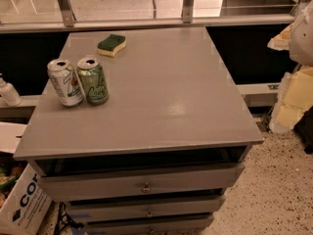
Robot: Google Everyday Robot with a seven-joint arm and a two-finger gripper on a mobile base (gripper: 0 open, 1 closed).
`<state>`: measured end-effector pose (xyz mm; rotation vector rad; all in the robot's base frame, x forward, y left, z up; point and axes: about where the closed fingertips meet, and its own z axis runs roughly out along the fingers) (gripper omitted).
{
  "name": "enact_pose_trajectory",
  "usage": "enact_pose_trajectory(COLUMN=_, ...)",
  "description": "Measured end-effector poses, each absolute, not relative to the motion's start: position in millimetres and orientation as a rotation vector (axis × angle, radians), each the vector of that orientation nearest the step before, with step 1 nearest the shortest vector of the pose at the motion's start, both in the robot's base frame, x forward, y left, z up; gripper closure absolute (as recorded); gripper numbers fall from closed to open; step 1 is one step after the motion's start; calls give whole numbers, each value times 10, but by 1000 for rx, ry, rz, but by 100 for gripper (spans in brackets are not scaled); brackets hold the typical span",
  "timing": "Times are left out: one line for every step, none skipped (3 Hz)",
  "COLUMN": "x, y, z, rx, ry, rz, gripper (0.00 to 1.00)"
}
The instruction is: Move green can near sponge
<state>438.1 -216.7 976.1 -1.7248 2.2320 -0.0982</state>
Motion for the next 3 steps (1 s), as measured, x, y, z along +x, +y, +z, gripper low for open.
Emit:
enact_pose_trajectory(x=4382, y=-2166, z=9761, rx=-1725, ry=2232, rz=-98, gripper=0)
enact_pose_trajectory(x=4410, y=-2137, z=9683, rx=-1700, ry=2214, rz=-16, gripper=0)
enact_pose_trajectory(x=4436, y=-2110, z=9615, rx=-1682, ry=2198, rz=53, gripper=0)
